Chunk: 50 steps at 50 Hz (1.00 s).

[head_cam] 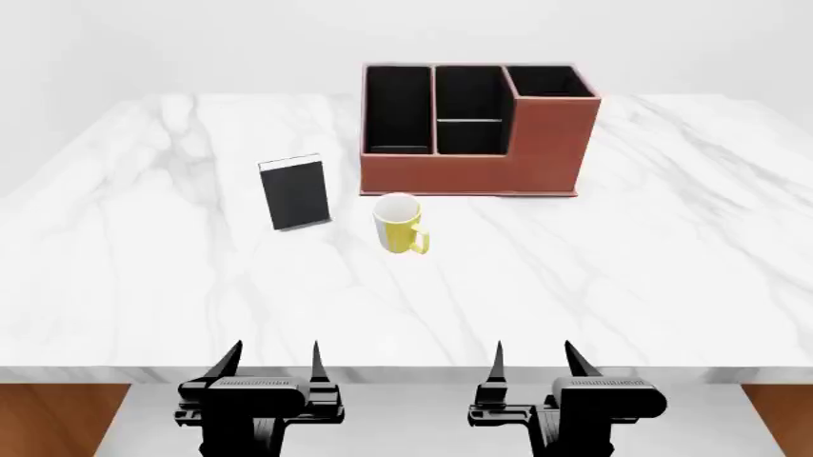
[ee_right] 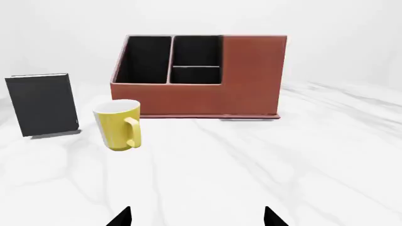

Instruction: Pick up the yellow and white mug and place it to the right of the caddy.

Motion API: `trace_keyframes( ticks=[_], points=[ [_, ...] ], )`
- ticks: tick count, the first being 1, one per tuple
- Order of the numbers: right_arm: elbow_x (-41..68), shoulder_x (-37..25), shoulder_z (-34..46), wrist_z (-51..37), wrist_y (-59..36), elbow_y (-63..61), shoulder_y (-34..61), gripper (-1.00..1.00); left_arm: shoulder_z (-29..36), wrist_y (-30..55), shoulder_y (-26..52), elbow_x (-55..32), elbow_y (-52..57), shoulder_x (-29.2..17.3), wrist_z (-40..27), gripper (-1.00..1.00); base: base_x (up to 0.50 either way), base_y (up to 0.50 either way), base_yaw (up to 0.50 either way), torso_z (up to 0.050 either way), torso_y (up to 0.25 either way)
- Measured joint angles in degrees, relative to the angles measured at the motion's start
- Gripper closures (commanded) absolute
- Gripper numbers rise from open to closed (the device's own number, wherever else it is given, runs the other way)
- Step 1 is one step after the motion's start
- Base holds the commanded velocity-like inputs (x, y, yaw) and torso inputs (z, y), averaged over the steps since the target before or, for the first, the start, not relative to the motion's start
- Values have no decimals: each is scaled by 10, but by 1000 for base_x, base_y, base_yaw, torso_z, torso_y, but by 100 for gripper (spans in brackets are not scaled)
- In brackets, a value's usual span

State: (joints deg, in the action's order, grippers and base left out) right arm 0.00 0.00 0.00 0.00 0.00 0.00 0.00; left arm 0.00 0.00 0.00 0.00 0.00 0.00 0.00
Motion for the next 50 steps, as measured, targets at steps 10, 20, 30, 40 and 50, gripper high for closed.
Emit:
trace_keyframes(
  ticks=[10,20,30,40,50],
  points=[
    [25,-12,5,-15,-26,-12,2,-100,19,26,-1,1,17,-13,-12,-100,0,0,0,0,0],
    [33,-35,11,-39,-110,-75,22,-100,38,104,17,4,90,-26,-27,-100,0,0,0,0,0],
    [21,-60,23,-60,-224,-161,60,-100,54,202,54,11,183,-40,-38,-100,0,0,0,0,0],
    [18,-77,32,-67,-302,-235,85,-100,64,258,78,13,240,-50,-46,-100,141,-200,0,0,0],
    [18,-87,37,-71,-325,-261,91,-100,65,275,82,5,262,-57,-55,-100,362,-343,0,0,0]
  ],
)
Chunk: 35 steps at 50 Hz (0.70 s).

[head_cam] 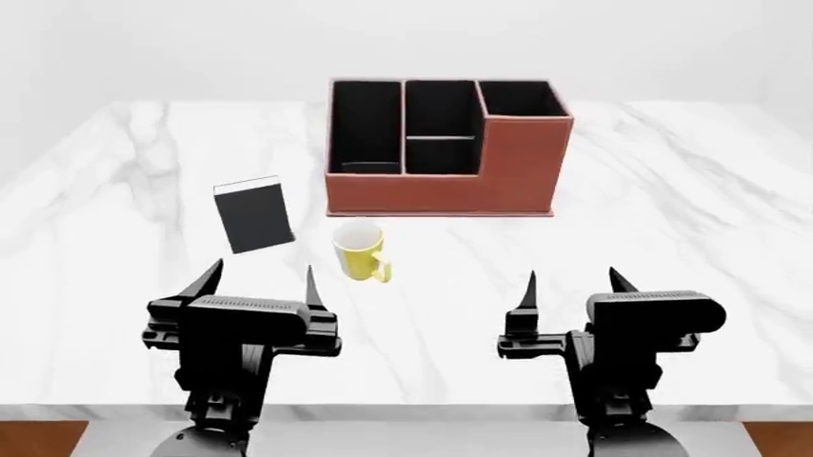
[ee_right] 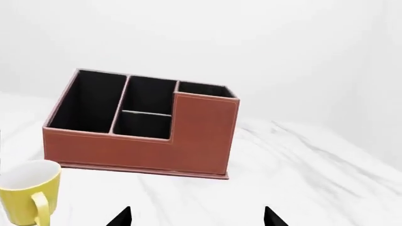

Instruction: Pick up the yellow and white mug and place it to the right of the caddy.

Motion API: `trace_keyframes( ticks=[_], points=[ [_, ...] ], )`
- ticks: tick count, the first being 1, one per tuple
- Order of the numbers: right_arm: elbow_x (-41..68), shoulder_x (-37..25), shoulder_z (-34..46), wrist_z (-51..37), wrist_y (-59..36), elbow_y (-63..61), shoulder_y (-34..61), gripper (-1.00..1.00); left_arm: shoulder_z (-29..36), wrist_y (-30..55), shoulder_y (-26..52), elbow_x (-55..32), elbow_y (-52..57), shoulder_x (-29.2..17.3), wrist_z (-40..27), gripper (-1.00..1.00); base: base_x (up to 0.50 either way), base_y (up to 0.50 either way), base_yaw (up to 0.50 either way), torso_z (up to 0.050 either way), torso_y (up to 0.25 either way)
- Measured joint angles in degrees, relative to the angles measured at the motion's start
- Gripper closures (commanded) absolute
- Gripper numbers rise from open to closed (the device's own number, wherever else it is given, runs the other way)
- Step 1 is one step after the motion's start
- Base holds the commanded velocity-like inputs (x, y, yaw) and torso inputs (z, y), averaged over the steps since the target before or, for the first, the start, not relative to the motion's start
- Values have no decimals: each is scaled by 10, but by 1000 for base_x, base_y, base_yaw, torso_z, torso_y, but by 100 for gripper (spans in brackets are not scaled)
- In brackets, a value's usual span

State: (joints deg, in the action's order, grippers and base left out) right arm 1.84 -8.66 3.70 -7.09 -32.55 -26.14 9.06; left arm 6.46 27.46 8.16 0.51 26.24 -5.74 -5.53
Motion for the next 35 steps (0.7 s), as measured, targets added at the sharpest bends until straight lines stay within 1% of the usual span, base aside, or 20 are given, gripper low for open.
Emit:
trace_keyframes(
  ticks=[3,12,22,29,35],
  points=[
    [0,-2,1,-2,-3,-4,1,-100,1,2,0,-2,2,-2,-3,-100,414,-280,0,0,0],
    [2,-6,3,-6,-5,-9,1,-100,3,4,1,-9,5,-7,-9,-100,500,-72,0,0,0],
    [7,-9,4,-10,-2,-10,0,-100,3,6,3,-18,6,-12,-14,-100,500,-150,0,0,0],
    [12,-10,5,-12,-1,-9,-1,-100,5,8,4,-22,7,-15,-18,-100,458,-289,0,0,2],
    [14,-11,5,-15,0,-7,0,-100,7,9,4,-26,7,-18,-22,-100,270,-355,0,0,0]
  ],
)
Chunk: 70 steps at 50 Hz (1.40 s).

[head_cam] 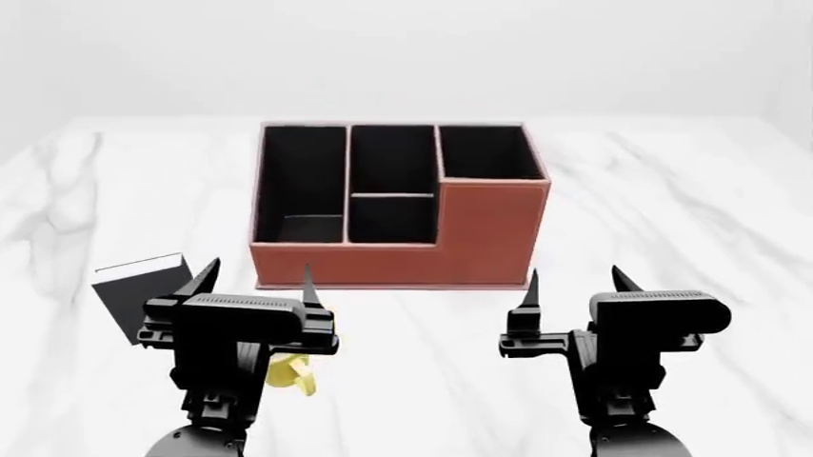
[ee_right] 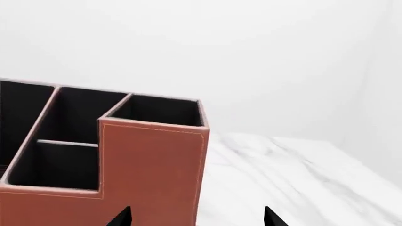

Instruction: Pick up the yellow and white mug and place it to the right of the caddy.

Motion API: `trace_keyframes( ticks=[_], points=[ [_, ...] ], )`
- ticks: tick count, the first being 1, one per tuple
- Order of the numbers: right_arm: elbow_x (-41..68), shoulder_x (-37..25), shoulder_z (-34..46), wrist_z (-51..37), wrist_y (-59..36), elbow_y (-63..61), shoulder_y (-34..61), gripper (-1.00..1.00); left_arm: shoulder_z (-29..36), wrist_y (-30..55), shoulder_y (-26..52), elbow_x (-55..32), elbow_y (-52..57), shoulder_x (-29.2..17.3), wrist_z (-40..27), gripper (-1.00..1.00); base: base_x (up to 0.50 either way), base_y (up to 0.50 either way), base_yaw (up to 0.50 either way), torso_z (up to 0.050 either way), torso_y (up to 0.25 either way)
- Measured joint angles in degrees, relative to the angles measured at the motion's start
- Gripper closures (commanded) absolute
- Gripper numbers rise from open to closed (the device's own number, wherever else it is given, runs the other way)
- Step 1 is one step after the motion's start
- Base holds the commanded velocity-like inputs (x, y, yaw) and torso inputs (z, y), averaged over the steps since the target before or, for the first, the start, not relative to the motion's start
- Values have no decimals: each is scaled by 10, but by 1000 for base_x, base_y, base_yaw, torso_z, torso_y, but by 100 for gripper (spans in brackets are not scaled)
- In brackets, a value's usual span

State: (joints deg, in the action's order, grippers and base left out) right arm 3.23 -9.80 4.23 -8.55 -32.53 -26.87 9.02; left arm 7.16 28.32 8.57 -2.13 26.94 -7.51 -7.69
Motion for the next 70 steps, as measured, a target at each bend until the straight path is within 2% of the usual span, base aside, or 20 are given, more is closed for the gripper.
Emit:
trace_keyframes(
  ticks=[47,70],
  points=[
    [8,-13,20,-16,3,11,-1,-100,13,11,-1,-13,15,-21,-27,-100,108,-2,0,0,0],
    [63,-41,113,93,-4,6,-18,-100,-16,56,12,-21,58,-31,-55,-100,0,0,0,0,0]
  ],
)
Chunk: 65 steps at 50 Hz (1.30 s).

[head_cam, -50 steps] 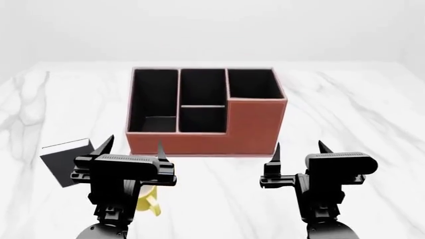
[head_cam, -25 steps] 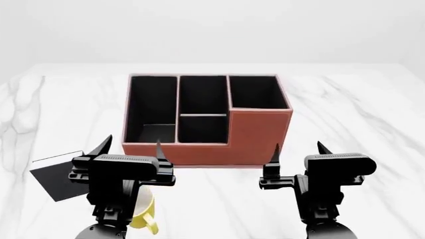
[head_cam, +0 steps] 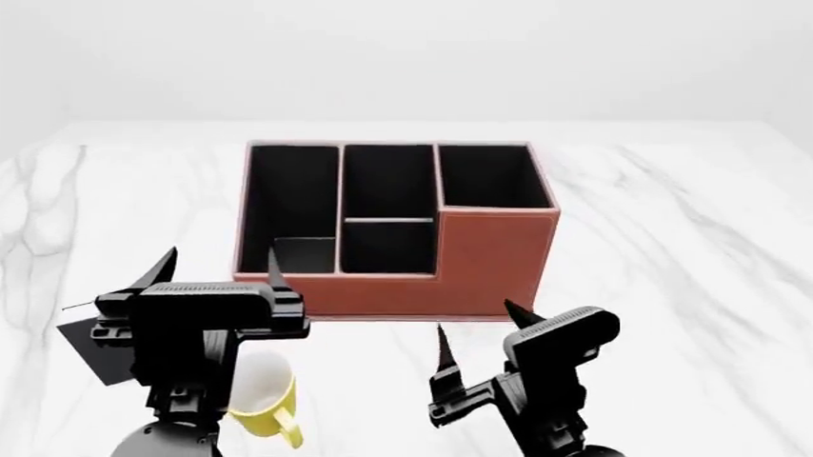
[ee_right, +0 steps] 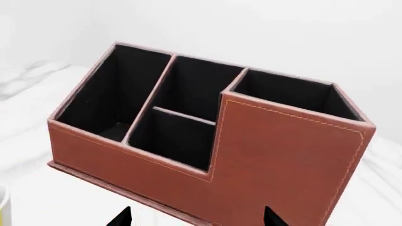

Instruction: Pick up the yellow and white mug and place it to the right of the caddy.

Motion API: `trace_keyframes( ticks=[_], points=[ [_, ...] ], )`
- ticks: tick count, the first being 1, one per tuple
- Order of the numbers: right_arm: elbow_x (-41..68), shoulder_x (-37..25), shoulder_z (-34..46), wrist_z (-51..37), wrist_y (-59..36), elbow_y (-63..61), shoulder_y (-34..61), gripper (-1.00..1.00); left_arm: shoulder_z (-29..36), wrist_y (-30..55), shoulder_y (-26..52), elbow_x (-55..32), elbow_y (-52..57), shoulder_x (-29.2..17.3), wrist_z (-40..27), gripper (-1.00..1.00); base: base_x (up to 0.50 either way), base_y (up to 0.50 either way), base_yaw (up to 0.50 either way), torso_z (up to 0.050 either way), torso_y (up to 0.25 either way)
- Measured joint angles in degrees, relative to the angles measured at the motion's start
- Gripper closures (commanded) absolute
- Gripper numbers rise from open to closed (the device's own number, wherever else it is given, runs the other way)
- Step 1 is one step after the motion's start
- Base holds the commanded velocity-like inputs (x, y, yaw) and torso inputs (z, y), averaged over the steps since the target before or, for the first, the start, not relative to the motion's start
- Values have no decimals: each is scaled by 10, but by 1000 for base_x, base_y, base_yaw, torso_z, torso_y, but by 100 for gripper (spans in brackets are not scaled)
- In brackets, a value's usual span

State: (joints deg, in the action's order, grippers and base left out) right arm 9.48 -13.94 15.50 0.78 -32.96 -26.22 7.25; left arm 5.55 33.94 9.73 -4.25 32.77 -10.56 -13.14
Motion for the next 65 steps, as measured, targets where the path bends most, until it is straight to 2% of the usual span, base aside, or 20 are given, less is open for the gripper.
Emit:
trace_keyframes(
  ticks=[27,65],
  points=[
    [7,21,129,60,4,48,-3,-100,-12,22,3,0,22,-8,-26,-100,0,0,0,0,0],
    [22,75,209,74,22,126,20,-100,-10,13,-4,-18,17,-17,-31,-100,0,0,0,0,0]
  ],
)
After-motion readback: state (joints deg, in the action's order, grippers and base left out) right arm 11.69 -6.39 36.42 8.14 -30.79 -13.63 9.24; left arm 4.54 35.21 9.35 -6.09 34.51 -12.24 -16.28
